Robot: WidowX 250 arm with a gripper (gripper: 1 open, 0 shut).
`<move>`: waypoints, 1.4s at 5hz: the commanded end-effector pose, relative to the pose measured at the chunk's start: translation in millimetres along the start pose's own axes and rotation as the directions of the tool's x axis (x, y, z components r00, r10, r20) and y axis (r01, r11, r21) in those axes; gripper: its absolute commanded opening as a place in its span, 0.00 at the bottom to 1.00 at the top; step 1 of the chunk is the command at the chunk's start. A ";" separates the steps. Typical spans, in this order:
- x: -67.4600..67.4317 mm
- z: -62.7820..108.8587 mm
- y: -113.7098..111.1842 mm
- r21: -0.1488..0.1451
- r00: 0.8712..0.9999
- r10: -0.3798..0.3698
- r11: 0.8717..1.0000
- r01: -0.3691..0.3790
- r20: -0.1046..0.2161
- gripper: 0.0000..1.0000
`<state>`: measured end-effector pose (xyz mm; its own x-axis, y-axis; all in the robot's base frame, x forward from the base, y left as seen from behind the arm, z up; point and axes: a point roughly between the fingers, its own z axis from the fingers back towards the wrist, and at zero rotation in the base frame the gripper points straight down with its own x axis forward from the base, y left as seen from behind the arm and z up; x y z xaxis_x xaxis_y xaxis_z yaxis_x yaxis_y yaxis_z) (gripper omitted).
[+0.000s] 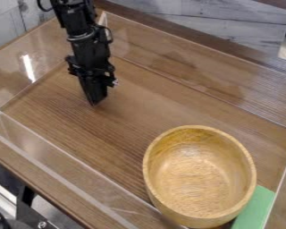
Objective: Remove the green block from inside the brown bowl and put it on the table
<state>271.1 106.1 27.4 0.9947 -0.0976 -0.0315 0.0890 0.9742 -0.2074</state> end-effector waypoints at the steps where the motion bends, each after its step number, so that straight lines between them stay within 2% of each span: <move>1: 11.9 14.3 1.4 0.023 0.999 -0.015 1.000 0.014 0.033 0.00; 7: 14.1 14.0 0.6 -0.033 1.000 0.012 0.999 -0.013 -0.028 0.00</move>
<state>274.7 103.0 26.4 0.9894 -0.0924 -0.1119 0.0597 0.9619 -0.2668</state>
